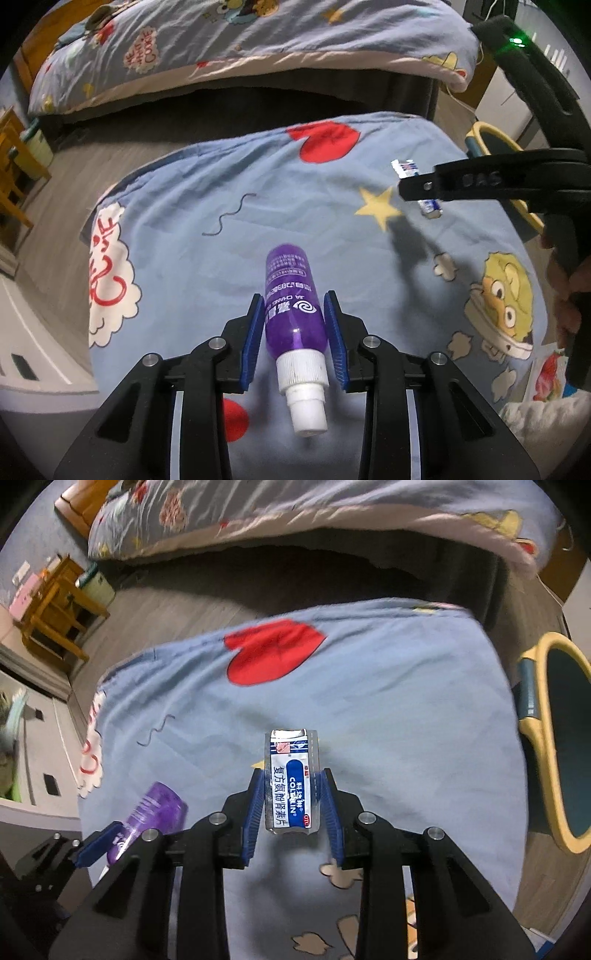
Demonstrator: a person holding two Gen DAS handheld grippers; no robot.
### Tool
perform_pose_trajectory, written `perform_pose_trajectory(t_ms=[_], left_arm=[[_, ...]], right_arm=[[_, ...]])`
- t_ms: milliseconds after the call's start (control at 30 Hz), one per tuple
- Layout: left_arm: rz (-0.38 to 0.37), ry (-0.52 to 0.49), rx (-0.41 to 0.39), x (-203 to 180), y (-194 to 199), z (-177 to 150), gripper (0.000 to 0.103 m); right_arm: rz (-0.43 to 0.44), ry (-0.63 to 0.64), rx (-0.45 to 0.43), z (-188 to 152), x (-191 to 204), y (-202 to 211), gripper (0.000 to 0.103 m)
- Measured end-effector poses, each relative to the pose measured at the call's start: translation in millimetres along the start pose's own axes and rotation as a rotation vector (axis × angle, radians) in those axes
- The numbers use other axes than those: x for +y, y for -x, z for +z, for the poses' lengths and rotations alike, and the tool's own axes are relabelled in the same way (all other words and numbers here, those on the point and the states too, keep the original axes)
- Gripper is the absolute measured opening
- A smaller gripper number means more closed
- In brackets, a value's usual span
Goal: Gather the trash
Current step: 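Carry the toothpaste tube and purple bottle over the bin with both tools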
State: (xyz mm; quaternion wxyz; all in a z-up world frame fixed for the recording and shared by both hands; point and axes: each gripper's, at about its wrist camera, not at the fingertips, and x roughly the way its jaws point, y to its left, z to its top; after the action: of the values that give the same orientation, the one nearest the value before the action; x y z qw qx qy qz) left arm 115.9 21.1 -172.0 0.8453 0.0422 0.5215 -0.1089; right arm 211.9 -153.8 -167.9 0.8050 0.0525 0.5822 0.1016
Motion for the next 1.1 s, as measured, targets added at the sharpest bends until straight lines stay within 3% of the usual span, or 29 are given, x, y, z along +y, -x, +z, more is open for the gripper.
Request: perform_pose_trajectory(t_ms=[500,900,1100], left_arm=[[-0.064,-0.053,-0.106,-64,26,35,0.033],[-0.122,-0.192,-0.165,-164,32,66,0.033],[-0.199,-0.268,-0.199,-223,39,85,0.033]], right_arm=[[0.058,-0.092,-0.16,5,-72,89,0.03],[0.026,-0.215,-0.231,-12,-180,130,0.03],[0.015,-0.335,-0.245,-25,-243,136,0.03]])
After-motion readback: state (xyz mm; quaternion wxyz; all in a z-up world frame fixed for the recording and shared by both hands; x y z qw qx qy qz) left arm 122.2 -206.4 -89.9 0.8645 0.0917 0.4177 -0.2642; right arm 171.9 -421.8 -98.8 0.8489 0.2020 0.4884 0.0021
